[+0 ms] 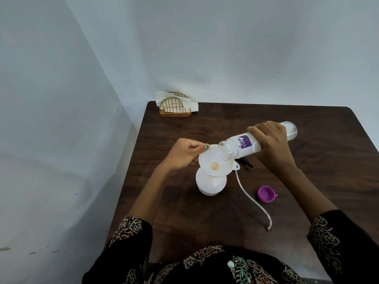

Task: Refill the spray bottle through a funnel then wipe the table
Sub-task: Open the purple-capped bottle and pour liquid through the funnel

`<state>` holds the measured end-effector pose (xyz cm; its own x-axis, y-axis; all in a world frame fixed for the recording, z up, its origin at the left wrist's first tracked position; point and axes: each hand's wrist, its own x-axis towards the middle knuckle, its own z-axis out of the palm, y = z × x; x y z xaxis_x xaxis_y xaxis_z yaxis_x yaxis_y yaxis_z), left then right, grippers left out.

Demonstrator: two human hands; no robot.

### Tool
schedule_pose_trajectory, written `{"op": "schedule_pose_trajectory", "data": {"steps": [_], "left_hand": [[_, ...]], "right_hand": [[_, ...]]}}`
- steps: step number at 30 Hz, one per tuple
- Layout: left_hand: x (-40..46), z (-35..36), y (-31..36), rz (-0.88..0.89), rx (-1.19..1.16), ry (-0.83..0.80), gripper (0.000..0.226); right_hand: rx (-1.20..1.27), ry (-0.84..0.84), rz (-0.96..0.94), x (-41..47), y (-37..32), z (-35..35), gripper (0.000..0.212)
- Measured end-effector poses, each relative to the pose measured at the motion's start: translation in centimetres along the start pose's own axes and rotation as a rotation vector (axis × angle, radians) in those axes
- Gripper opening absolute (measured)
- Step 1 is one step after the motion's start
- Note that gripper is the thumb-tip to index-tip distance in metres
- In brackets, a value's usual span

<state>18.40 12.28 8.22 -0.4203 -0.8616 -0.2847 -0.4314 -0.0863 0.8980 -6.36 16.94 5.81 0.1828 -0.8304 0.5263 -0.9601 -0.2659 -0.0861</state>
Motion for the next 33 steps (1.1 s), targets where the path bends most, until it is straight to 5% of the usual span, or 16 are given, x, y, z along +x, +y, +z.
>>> {"op": "schedule_pose_trajectory", "data": {"steps": [33], "left_hand": [[0.19, -0.16, -0.30, -0.011, -0.033, -0.008, 0.023]], "right_hand": [[-0.053, -0.030, -0.022, 0.23, 0.39, -0.84, 0.069]]}}
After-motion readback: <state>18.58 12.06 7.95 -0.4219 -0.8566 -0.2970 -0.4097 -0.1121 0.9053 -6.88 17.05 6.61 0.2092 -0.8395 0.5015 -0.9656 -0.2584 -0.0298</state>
